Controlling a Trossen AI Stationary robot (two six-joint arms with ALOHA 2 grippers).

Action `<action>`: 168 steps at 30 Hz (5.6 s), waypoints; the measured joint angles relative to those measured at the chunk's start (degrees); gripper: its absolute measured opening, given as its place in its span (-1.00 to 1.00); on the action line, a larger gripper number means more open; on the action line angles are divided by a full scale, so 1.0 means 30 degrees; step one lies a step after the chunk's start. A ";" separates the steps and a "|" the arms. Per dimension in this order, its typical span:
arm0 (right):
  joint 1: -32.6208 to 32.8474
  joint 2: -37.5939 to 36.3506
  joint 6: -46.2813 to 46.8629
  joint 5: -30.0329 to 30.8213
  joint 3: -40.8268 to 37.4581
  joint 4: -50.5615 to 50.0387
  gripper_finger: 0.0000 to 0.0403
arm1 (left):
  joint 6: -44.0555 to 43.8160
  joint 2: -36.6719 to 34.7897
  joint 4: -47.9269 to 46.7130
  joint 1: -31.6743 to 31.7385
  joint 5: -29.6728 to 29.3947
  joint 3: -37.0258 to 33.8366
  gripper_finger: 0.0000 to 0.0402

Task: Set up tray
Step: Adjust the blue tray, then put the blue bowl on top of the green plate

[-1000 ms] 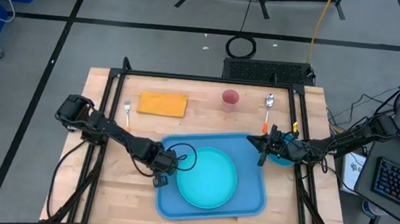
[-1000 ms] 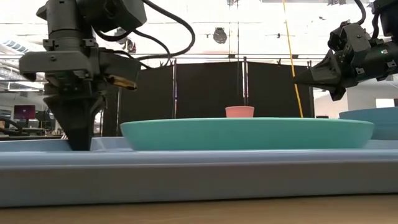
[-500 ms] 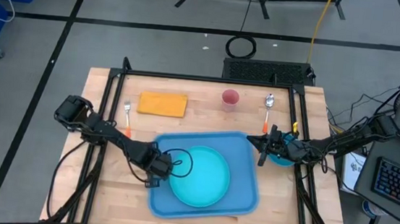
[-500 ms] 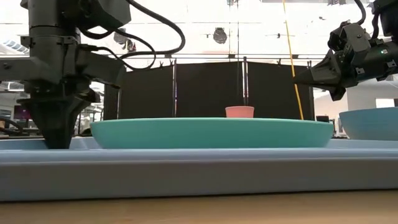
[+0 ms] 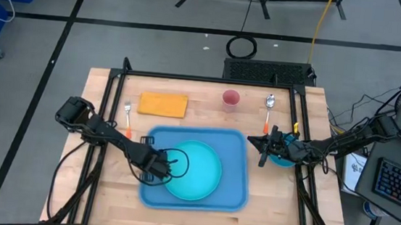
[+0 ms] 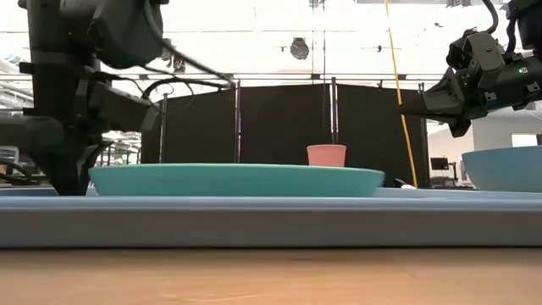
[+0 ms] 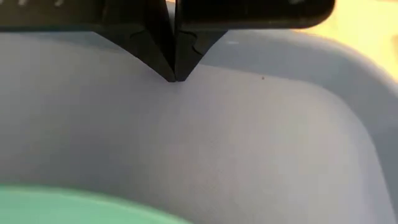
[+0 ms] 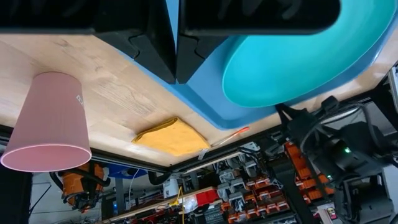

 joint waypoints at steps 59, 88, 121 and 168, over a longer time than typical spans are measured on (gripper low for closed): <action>0.0054 0.3738 0.7639 -0.9012 1.5130 -3.2769 0.12 | -0.4334 -0.8229 0.7042 -0.2677 -1.6636 0.0036 -0.21; 0.0051 0.4185 0.9391 -1.2084 1.1747 -3.1040 -0.31 | -0.3956 -0.8229 0.7004 -0.2662 -1.6629 0.0036 -0.21; 0.1326 0.5760 -0.2349 -0.9005 1.5687 -2.5999 -1.00 | -0.2647 -0.8214 0.6950 -0.2663 -1.5860 0.0036 -0.21; -0.0043 2.2967 -1.5640 -1.3515 2.9835 -2.5200 -1.00 | 0.1900 -0.9715 0.6313 -0.4433 -1.3205 0.0050 -0.21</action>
